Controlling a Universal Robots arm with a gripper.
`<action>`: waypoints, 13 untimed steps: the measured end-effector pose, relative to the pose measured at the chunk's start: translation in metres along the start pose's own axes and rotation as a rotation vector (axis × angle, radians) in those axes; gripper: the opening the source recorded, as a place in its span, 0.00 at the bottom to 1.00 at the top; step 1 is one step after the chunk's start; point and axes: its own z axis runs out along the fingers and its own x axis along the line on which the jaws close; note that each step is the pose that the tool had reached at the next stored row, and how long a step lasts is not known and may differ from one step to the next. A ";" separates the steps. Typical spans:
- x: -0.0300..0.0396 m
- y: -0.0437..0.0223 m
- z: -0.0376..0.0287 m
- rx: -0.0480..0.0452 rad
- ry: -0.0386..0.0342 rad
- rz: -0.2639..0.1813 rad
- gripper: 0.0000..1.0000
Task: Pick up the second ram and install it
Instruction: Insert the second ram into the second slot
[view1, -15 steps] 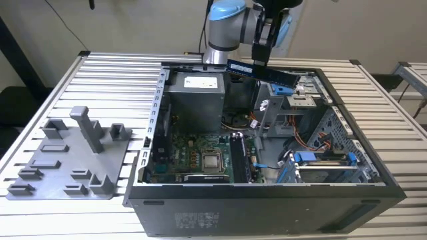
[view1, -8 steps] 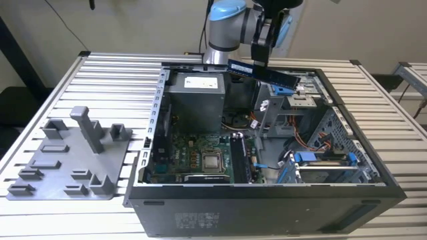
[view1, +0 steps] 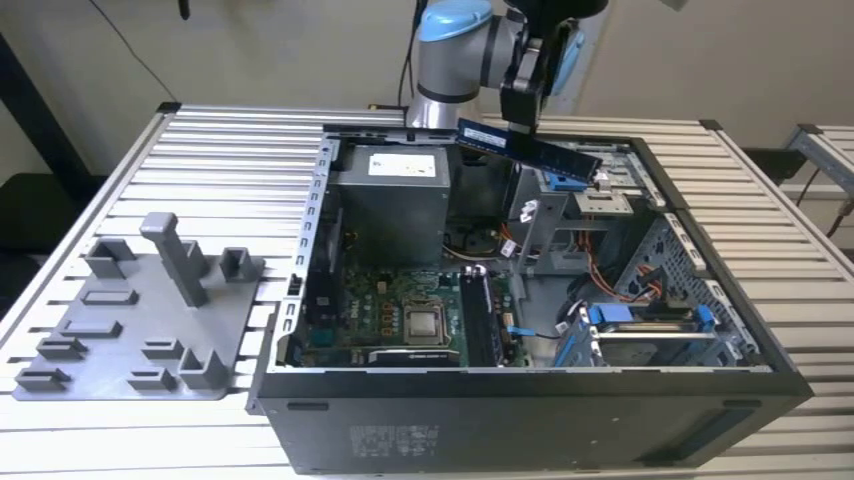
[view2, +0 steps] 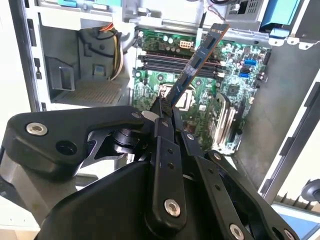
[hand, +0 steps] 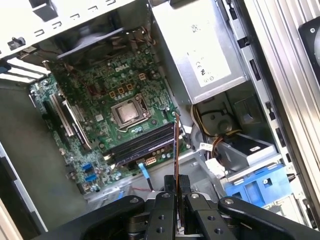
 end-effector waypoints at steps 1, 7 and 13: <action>0.0001 -0.0001 0.0000 0.0003 0.0001 0.005 0.14; 0.0006 -0.0004 0.0003 0.0026 0.0009 0.053 0.14; 0.0008 -0.0005 0.0006 0.0062 0.0020 0.128 0.14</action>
